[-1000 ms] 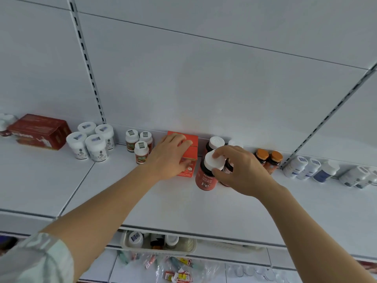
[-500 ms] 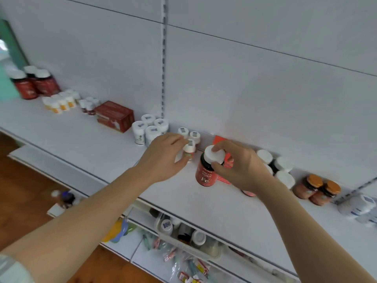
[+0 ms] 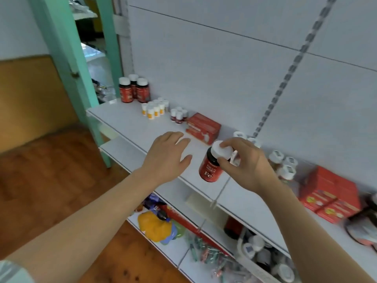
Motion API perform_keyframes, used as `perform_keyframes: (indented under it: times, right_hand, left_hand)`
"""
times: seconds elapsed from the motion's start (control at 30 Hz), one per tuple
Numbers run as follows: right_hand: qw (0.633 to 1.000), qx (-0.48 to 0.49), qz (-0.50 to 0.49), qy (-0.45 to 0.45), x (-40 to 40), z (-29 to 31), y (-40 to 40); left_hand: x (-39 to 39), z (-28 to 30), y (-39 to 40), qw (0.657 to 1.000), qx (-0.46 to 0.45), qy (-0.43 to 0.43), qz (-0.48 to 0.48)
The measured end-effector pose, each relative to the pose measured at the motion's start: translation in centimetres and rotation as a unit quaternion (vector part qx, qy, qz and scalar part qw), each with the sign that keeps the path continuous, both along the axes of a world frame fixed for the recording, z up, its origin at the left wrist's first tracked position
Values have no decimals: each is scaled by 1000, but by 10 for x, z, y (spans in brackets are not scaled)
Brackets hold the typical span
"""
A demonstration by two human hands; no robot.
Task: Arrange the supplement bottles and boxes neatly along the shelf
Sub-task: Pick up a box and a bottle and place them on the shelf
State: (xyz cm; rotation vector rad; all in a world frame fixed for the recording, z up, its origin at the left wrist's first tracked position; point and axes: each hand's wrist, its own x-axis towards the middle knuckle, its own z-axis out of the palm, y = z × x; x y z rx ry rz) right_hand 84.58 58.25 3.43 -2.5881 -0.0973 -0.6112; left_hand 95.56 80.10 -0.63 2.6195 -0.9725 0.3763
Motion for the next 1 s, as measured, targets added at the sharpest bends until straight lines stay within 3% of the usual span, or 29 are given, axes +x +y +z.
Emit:
perform_keyframes:
  times: [0.67,1.0]
  right_hand:
    - [996,15,79,-23,310,-17,149]
    - [999,-6,29,24,425,-33,200]
  left_hand:
    - [241,10,164,992,46,18,117]
    - [363,-2,200,997,45,22,64]
